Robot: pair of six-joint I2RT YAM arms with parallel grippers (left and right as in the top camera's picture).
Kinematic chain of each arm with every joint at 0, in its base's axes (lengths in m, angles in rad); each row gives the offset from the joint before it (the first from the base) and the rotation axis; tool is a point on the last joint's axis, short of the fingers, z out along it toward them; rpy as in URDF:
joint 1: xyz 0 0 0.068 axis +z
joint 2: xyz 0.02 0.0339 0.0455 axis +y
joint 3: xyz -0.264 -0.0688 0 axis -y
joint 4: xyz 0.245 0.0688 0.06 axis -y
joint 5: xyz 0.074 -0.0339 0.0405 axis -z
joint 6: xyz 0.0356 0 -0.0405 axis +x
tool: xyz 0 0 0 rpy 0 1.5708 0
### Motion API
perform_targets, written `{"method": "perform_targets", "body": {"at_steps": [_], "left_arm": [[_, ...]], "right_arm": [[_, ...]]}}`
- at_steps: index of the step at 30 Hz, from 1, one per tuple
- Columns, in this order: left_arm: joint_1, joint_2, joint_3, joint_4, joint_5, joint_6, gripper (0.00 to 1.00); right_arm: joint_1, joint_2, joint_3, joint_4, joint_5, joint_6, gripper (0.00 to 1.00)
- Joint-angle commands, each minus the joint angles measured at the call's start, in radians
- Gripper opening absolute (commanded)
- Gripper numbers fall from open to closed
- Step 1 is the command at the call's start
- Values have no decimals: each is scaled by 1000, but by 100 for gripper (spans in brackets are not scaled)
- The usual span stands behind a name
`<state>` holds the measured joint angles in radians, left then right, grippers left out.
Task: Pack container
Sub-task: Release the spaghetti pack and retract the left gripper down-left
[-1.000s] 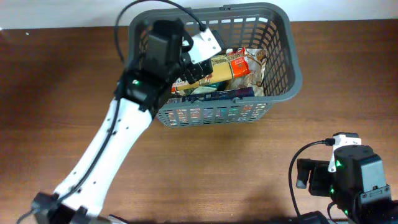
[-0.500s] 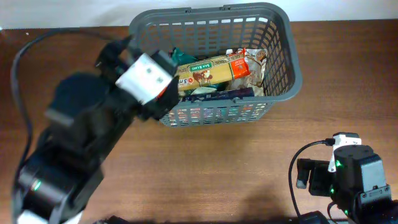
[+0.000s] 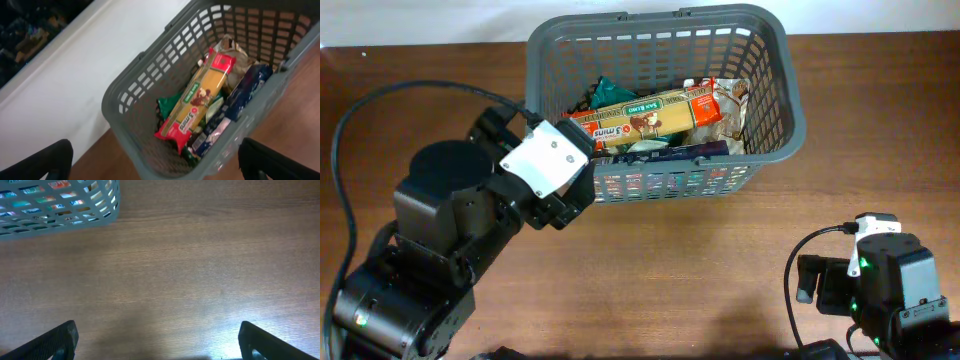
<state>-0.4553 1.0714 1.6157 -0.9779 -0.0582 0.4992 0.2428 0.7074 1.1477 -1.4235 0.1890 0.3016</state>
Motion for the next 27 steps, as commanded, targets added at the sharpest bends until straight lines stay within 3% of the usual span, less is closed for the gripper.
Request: {"method": "perform_targets", "body": {"at_steps": [1, 9, 15, 19, 27], "left_arm": [[-2, -6, 3, -5, -17, -16, 99], [11, -13, 3, -10, -17, -16, 99], [100, -72, -29, -18, -10, -59, 99], [252, -192, -137, 17, -10, -255, 99], [443, -518, -560, 213, -10, -399, 99]], "right_arm": [[-2, -7, 0, 3, -2, -6, 99], [-2, -7, 0, 3, -2, -6, 99], [-2, -7, 0, 3, -2, -6, 99], [-2, -7, 0, 3, -2, -6, 99], [-2, -7, 0, 3, -2, -6, 99]]}}
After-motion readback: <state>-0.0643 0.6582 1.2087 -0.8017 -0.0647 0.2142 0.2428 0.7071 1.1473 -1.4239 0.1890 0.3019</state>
